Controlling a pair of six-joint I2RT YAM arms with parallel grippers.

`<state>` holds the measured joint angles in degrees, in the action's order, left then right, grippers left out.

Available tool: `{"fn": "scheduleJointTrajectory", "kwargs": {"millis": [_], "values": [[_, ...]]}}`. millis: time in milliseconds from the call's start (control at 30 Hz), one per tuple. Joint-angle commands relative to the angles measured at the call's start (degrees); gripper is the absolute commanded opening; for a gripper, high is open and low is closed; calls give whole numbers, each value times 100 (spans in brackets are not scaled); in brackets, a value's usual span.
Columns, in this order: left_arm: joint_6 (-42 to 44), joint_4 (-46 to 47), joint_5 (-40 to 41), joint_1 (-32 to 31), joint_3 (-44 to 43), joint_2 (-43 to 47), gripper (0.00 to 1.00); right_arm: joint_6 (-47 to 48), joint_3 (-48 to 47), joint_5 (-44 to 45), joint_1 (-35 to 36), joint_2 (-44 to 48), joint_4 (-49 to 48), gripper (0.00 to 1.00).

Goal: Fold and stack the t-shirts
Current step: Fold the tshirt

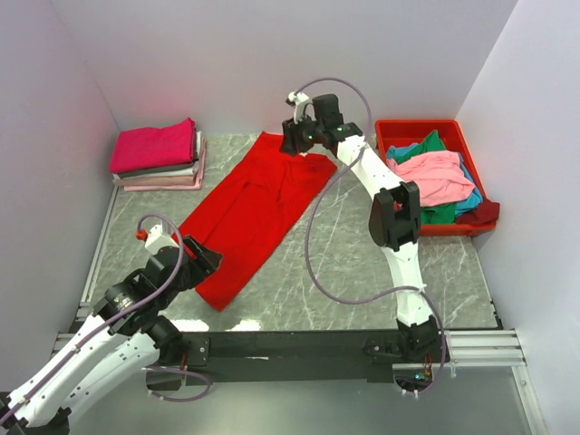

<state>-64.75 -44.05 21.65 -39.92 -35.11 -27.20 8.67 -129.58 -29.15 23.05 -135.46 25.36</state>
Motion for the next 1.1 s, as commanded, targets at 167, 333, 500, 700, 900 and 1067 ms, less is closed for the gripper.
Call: {"fn": "scheduleJointTrajectory", "kwargs": {"millis": [167, 333, 500, 700, 900, 1067], "values": [[244, 309, -108, 20, 57, 153, 69, -2034, -402, -602, 121, -833, 180, 47], [235, 283, -91, 20, 14, 154, 69, -2527, -428, 30, 121, -1026, 153, 44], [235, 239, -91, 20, -22, 110, 69, -2756, -454, 620, 121, -1114, 188, 43], [209, 169, -82, 28, -48, 110, 69, -2940, -472, 840, 121, -1255, 285, 43], [182, 143, -82, 20, -75, 110, 68, -3073, -489, 928, 130, -1343, 329, 44], [173, 160, -100, 28, -83, 83, 68, -3134, -498, 876, 138, -1387, 302, 43]]}}
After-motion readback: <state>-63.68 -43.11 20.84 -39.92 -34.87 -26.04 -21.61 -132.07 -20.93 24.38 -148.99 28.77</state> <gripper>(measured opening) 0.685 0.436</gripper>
